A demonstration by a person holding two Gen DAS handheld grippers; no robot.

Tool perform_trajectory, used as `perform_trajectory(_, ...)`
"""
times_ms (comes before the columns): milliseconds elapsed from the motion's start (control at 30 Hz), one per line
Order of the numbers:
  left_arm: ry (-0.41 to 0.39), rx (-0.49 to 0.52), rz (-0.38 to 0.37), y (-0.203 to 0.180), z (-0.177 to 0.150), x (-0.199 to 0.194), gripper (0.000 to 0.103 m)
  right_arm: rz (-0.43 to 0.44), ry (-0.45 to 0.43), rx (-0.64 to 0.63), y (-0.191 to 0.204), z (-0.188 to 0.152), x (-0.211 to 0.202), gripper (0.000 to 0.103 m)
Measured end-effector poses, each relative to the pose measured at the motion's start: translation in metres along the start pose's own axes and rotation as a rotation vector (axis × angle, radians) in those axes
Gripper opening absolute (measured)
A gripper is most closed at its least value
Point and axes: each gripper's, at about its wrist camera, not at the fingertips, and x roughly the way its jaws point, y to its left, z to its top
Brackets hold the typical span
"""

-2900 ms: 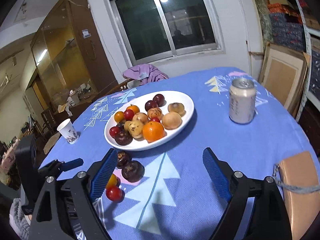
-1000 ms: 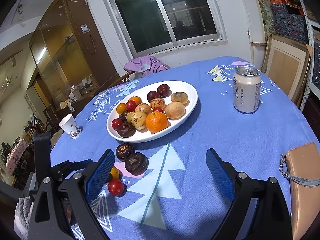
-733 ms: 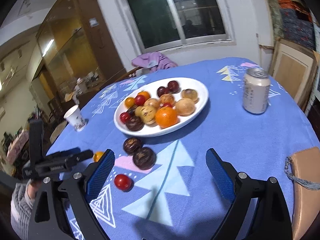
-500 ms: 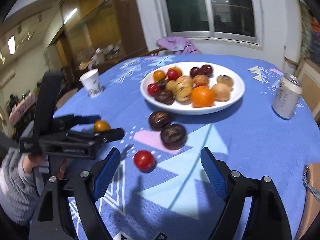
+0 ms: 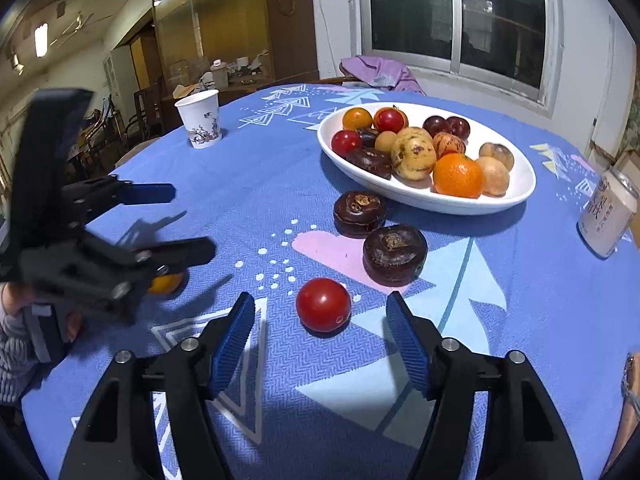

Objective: Organize fruits
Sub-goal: 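Grasp an orange-yellow fruit with the left tool while the right tool grasps a red tomato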

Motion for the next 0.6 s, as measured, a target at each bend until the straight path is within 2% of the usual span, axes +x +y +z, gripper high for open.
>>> perform_trajectory(67, -0.002, 0.054, 0.011, -0.006, -0.007, -0.004, 0.099, 0.001, 0.016, 0.003, 0.001, 0.001, 0.004, 0.055)
perform_trajectory(133, 0.004, 0.082, -0.003, -0.01, -0.014, -0.01, 0.099, 0.005, 0.038, -0.004, 0.003, 0.001, 0.009, 0.051)
perform_trajectory(267, -0.052, 0.107, -0.043, -0.016, -0.024, -0.031, 0.099, 0.016, 0.066, 0.011, 0.001, 0.003, 0.017, 0.051)
perform_trajectory(400, 0.004, 0.208, -0.045, -0.037, -0.032, -0.027, 0.099, 0.009, 0.077, 0.023, -0.001, 0.003, 0.02, 0.051)
perform_trajectory(567, 0.034, 0.181, -0.04, -0.033, -0.032, -0.02, 0.098, -0.007, 0.083, 0.019, 0.001, 0.004, 0.022, 0.05)
perform_trajectory(600, 0.031, 0.173, -0.037, -0.031, -0.031, -0.021, 0.095, -0.008, 0.082, 0.019, 0.001, 0.004, 0.022, 0.05)
